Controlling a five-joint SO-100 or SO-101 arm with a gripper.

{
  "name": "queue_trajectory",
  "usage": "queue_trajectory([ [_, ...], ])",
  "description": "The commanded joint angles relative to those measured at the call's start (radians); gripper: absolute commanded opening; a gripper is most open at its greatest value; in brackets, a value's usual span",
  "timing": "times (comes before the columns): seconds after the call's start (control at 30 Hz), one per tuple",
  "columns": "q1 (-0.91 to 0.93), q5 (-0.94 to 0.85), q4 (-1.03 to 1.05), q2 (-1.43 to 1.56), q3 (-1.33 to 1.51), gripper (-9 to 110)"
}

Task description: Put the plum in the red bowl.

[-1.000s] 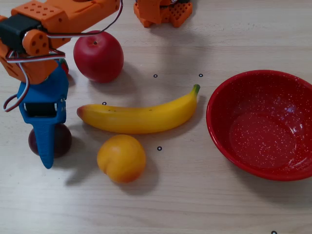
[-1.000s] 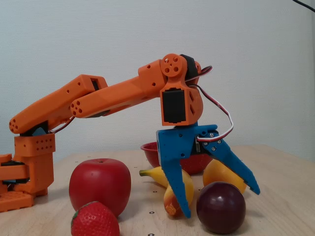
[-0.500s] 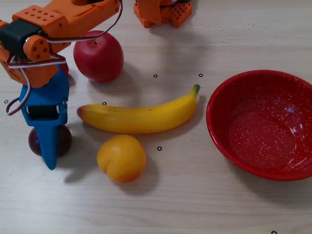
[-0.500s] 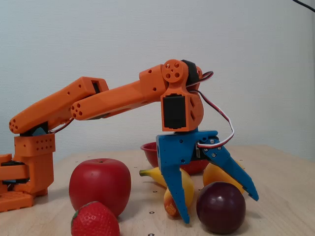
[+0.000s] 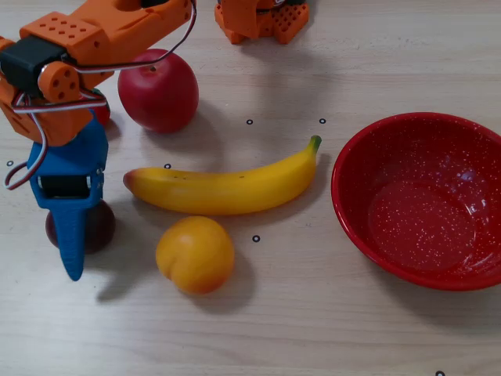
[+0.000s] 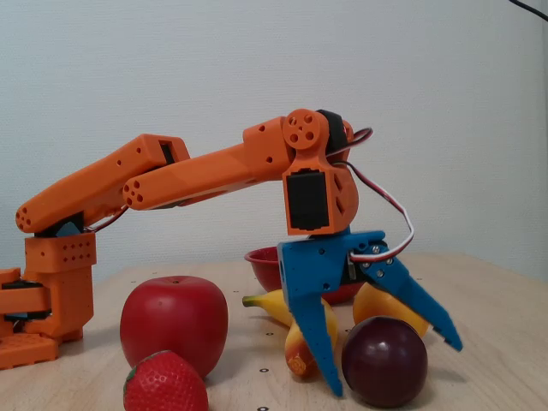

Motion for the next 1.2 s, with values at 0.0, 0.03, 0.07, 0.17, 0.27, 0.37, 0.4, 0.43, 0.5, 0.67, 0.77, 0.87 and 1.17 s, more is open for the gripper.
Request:
queue_trajectory([
  [0.0,-0.034,0.020,-0.031,0.058,-0.015,52],
  [0.03,-0.035,0.020,-0.034,0.058,-0.012,52],
  [0.07,-0.037,0.021,-0.035,0.058,-0.009,52],
  [0.17,-0.038,0.020,-0.038,0.060,-0.006,52],
  [0.27,-0.041,0.017,-0.048,0.061,-0.002,52],
  [0.37,-0.044,0.015,-0.057,0.061,0.000,52],
  [0.4,-0.046,0.017,-0.058,0.061,0.002,52],
  [0.43,-0.048,0.017,-0.060,0.061,0.003,52],
  [0.5,-0.051,0.018,-0.067,0.061,0.009,51],
  [0.67,-0.052,0.015,-0.074,0.061,0.012,49],
  [0.77,-0.054,0.015,-0.080,0.064,0.015,46],
  [0.87,-0.057,0.020,-0.083,0.066,0.021,45],
  [1.17,-0.057,0.031,-0.078,0.072,0.028,40],
])
